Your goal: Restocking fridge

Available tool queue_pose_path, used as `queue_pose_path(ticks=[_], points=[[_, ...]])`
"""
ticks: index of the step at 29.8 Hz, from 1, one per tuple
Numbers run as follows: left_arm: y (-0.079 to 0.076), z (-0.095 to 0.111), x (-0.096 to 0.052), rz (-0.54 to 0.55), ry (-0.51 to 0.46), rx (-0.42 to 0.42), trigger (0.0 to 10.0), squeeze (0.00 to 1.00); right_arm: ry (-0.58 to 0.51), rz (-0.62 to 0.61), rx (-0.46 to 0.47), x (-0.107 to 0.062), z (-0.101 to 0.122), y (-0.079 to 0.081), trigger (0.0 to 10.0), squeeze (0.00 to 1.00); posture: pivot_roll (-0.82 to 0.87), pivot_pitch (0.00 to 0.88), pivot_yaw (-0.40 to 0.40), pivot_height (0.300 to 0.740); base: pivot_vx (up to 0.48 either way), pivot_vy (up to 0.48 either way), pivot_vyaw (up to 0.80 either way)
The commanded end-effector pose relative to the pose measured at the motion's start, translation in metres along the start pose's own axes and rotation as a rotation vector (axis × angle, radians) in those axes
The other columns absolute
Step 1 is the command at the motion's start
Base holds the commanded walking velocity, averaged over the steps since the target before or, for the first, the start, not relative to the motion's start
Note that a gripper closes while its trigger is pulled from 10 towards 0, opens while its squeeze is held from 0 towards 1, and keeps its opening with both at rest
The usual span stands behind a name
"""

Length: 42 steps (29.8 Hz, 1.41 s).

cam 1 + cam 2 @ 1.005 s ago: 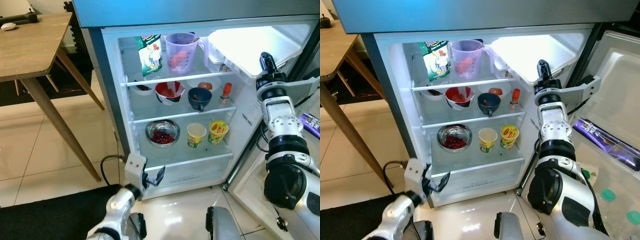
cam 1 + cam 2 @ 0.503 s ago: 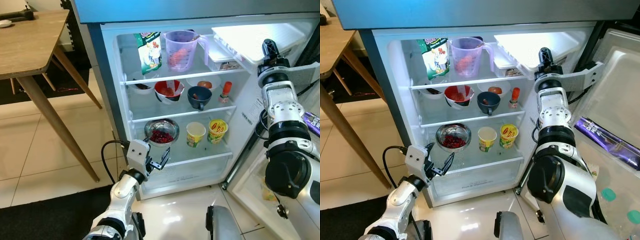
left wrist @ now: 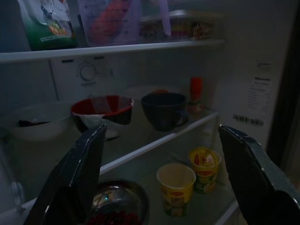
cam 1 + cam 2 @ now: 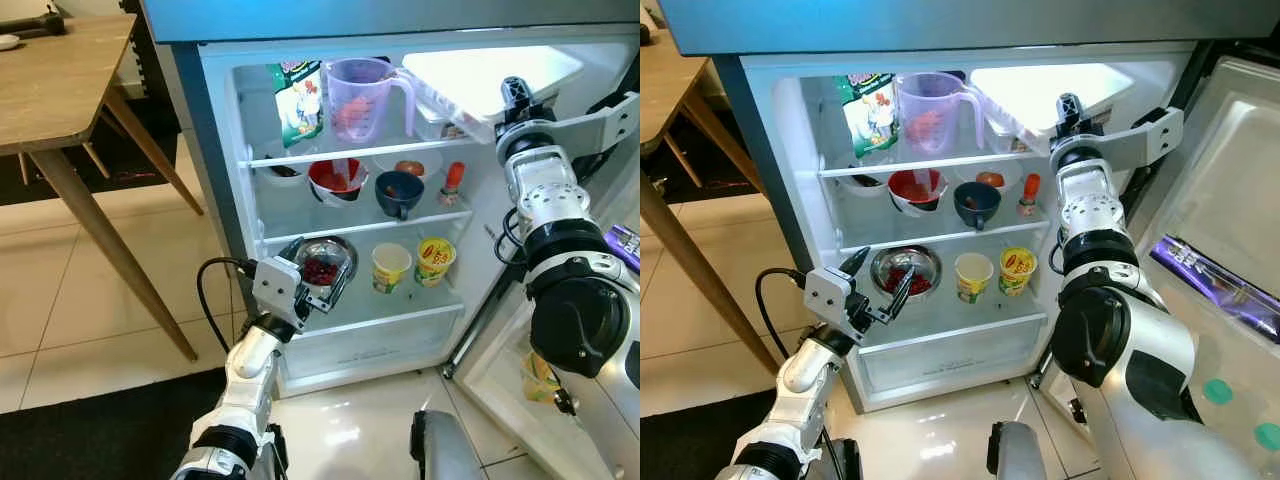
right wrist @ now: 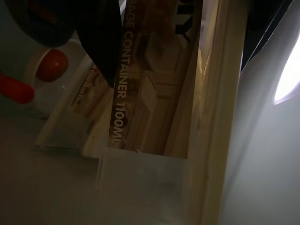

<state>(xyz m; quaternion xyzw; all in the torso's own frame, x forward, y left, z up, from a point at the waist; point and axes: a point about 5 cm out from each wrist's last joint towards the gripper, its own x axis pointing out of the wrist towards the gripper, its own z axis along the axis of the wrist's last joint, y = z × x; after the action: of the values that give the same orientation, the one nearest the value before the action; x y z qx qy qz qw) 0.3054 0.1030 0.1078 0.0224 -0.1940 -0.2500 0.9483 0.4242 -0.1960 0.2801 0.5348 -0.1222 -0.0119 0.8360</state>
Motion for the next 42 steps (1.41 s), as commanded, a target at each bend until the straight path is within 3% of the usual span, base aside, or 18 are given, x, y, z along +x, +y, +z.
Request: queue_pose_path(ticks=[1, 13, 21, 31, 40, 41, 42], points=[[-0.008, 0.0, -0.001, -0.013, -0.008, -0.016, 10.0, 0.0, -0.006, 0.008, 0.004, 0.002, 0.001, 0.009, 10.0, 0.0, -0.02, 0.085, -0.07, 0.556, 0.0, 0.0, 0.0], [-0.015, 0.01, -0.006, -0.02, -0.042, -0.01, 10.0, 0.0, -0.051, -0.04, 0.055, 0.004, 0.01, 0.007, 10.0, 0.0, 0.01, 0.148, -0.066, 0.556, 0.0, 0.0, 0.0], [-0.022, 0.029, -0.011, -0.049, -0.069, 0.0, 10.0, 0.0, -0.121, -0.072, 0.135, 0.004, 0.024, 0.004, 10.0, 0.0, 0.06, 0.232, -0.051, 0.556, 0.0, 0.0, 0.0], [-0.031, 0.058, -0.007, -0.07, -0.113, 0.001, 10.0, 0.0, -0.186, -0.079, 0.207, 0.005, 0.036, 0.005, 10.0, 0.0, 0.09, 0.281, -0.045, 0.556, 0.0, 0.0, 0.0], [-0.035, 0.068, -0.005, -0.086, -0.121, -0.006, 10.0, 0.0, -0.219, -0.068, 0.24, 0.005, 0.044, 0.007, 10.0, 0.0, 0.11, 0.293, -0.038, 0.556, 0.0, 0.0, 0.0], [-0.037, 0.068, -0.005, -0.091, -0.117, -0.011, 10.0, 0.0, -0.227, -0.062, 0.247, 0.005, 0.045, 0.009, 10.0, 0.53, 0.11, 0.292, -0.037, 0.556, 0.0, 0.0, 0.0], [-0.038, 0.069, -0.006, -0.095, -0.114, -0.014, 10.0, 0.0, -0.231, -0.06, 0.249, 0.005, 0.045, 0.009, 10.0, 0.56, 0.11, 0.292, -0.037, 0.556, 0.0, 0.0, 0.0]])
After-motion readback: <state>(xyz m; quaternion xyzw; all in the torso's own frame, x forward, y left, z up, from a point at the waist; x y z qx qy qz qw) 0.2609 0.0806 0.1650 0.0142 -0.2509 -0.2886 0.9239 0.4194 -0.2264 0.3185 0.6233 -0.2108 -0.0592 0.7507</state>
